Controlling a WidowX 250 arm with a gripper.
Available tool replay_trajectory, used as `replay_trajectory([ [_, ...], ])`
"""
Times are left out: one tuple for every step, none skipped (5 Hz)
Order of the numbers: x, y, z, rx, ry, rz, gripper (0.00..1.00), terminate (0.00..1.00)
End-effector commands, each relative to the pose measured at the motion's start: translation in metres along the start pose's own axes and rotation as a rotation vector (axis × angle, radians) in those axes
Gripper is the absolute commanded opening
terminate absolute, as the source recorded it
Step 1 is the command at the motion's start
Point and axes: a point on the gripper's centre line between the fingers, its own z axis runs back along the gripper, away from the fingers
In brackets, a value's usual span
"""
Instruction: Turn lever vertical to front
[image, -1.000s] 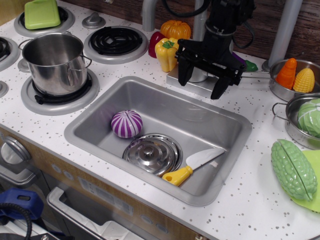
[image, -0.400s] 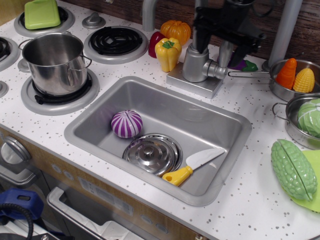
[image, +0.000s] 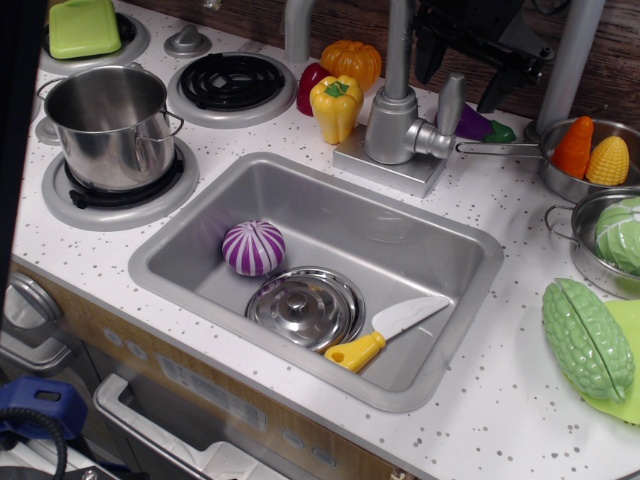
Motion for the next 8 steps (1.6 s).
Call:
replay_trajectory([
  [0.011,0.004,0.015,-0.014,-0.083,0.011,1.0,0.0],
  [0.009,0.005,0.01,-0.032,-0.078,0.023,0.0,0.0],
  [0.007,0.005,0.009,-0.049,-0.068,0.038,0.0,0.0],
  [-0.001,0.002,0.011,-0.043,-0.031,0.063,0.0,0.0],
  [-0.019,-0.001,0.012,-0.034,0.064,0.081,0.0,0.0],
  [-0.035,-0.003,0.01,-0.064,0.149,0.08,0.0,0.0],
  [-0.041,-0.008,0.009,-0.079,0.195,0.098,0.0,0.0],
  [-0.051,-0.014,0.005,-0.088,0.215,0.124,0.0,0.0],
])
